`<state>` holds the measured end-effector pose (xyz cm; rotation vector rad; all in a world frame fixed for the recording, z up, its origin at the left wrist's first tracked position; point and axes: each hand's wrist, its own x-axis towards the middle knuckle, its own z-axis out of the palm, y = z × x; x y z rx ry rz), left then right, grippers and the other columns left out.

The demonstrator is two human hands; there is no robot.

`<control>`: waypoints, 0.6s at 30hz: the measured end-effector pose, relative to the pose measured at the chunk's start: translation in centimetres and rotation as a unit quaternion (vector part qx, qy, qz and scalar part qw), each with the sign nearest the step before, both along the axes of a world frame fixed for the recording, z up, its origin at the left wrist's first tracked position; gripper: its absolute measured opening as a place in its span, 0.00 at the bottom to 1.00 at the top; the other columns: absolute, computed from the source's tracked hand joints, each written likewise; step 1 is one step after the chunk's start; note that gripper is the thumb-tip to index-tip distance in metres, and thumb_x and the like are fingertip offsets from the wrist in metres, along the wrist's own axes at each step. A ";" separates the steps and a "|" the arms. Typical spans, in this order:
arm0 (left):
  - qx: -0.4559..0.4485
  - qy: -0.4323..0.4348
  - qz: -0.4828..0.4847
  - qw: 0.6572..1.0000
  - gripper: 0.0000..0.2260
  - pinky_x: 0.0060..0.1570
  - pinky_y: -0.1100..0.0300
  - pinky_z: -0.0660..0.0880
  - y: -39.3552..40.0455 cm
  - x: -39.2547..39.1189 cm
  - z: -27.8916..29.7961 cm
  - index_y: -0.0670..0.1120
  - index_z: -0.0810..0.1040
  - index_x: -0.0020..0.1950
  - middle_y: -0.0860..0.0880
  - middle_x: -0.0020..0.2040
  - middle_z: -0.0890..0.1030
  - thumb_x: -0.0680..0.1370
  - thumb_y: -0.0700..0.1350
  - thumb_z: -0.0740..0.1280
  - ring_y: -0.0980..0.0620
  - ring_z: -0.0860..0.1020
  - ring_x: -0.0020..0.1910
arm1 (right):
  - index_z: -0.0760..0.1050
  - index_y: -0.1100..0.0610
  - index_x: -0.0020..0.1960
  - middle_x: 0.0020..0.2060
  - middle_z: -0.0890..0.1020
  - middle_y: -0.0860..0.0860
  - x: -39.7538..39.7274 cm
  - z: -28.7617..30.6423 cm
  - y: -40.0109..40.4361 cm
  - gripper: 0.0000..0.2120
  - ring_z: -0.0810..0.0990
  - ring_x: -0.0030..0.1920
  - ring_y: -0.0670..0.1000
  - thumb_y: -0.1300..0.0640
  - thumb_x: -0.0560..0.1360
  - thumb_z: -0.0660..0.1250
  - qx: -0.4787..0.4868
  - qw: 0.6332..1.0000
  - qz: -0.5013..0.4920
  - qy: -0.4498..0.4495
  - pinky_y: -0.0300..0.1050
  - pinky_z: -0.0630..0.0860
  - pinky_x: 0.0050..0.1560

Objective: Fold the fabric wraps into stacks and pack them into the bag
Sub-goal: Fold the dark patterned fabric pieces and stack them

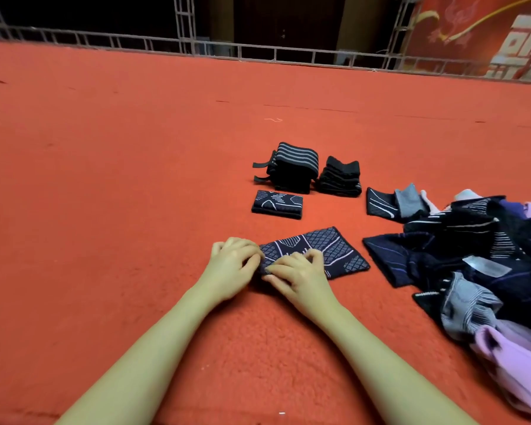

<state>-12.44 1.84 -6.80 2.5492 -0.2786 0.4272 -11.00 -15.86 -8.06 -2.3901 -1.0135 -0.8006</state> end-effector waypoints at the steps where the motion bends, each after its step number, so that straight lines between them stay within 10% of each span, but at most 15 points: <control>1: -0.002 0.004 0.009 1.000 0.28 0.52 0.63 0.53 0.3 -0.2 0.0 0.52 0.81 0.49 0.59 0.54 0.78 0.69 0.60 0.44 0.59 0.69 0.59 | 0.81 0.47 0.42 0.39 0.81 0.41 -0.2 0.0 0.4 0.19 0.76 0.39 0.46 0.40 0.77 0.55 -0.012 1.000 0.007 0.009 0.44 0.56 0.48; 9: 0.127 0.049 0.092 0.986 0.19 0.58 0.56 0.59 -1.9 -1.6 0.1 0.50 0.78 0.57 0.54 0.59 0.78 0.78 0.57 0.52 0.51 0.71 0.61 | 0.80 0.47 0.47 0.44 0.80 0.42 -0.5 -0.1 -3.2 0.15 0.75 0.46 0.46 0.46 0.77 0.55 -0.008 0.992 -0.115 0.055 0.43 0.54 0.47; 13: 0.189 0.171 0.073 0.964 0.29 0.72 0.48 0.49 -6.2 -1.6 0.5 0.49 0.58 0.77 0.45 0.77 0.56 0.80 0.63 0.49 0.45 0.53 0.76 | 0.79 0.56 0.51 0.51 0.81 0.52 1.0 -0.5 -7.2 0.17 0.78 0.49 0.57 0.47 0.74 0.57 -0.087 0.956 -0.275 0.061 0.50 0.60 0.50; 18: 0.203 0.223 0.064 0.951 0.33 0.69 0.35 0.38 -9.9 -1.0 -0.5 0.57 0.46 0.78 0.43 0.78 0.42 0.77 0.69 0.47 0.37 0.39 0.75 | 0.75 0.64 0.59 0.66 0.71 0.60 1.4 -0.7 -8.8 0.18 0.67 0.64 0.61 0.51 0.77 0.63 -0.057 0.901 -0.398 0.164 0.56 0.57 0.60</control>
